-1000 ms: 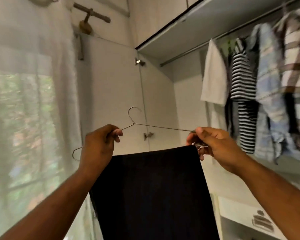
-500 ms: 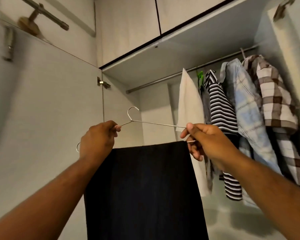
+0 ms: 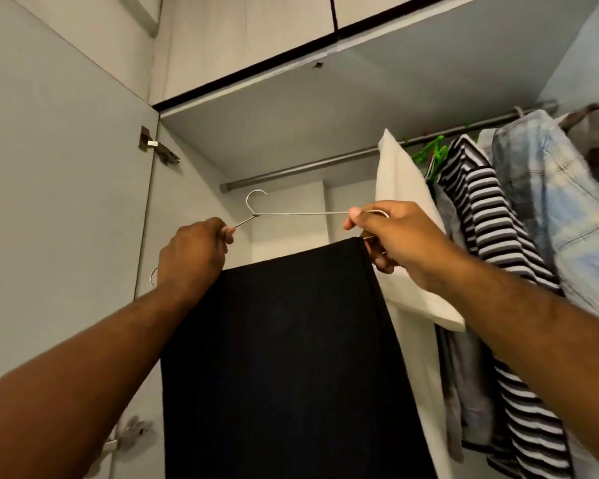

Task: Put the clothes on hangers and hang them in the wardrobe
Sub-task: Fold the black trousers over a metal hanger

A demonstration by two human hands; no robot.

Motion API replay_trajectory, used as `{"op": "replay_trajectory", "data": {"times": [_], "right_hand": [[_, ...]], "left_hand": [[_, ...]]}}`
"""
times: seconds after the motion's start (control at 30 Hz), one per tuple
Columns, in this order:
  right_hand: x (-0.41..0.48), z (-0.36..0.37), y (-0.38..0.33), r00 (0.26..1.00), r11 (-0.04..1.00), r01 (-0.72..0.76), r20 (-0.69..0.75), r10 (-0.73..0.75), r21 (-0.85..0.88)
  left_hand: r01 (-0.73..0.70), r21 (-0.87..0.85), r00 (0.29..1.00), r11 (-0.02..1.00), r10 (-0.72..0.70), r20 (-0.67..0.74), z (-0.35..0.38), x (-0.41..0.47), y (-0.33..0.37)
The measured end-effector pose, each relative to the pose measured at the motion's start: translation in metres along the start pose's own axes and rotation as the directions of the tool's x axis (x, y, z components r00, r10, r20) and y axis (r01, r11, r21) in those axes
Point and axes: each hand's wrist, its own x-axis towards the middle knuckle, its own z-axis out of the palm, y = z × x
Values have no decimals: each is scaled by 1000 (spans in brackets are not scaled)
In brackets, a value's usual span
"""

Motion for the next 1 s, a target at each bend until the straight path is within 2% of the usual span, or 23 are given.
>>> {"op": "replay_trajectory", "data": {"times": [0.1, 0.23, 0.37, 0.47, 0.67, 0.83, 0.93, 1.0], "right_hand": [[30, 16, 11, 996, 990, 31, -74, -41, -137], [70, 39, 23, 995, 976, 39, -86, -58, -212], [114, 58, 38, 951, 923, 113, -227, -208, -369], [148, 65, 52, 907, 843, 115, -290, -305, -526], [209, 67, 75, 881, 664, 17, -303, -363, -747], [264, 55, 85, 852, 540, -126, -370, -371, -832], [292, 48, 84, 831, 505, -194, -415, -371, -841], [306, 44, 81, 827, 436, -227, -409, -386, -871]], "left_hand": [[-27, -14, 998, 1000, 26, -65, 43, 24, -22], [-58, -113, 994, 992, 48, -97, 94, 59, -46], [-63, -318, 997, 946, 49, -52, 132, 96, -55], [-110, -363, 994, 925, 106, -32, 152, 114, -51], [-262, -340, 965, 903, 249, -82, 179, 120, -35], [-379, -302, 925, 875, 365, -105, 187, 121, -28], [-402, -271, 914, 875, 400, -66, 197, 127, -28], [-412, -250, 909, 876, 413, -51, 203, 130, -27]]}}
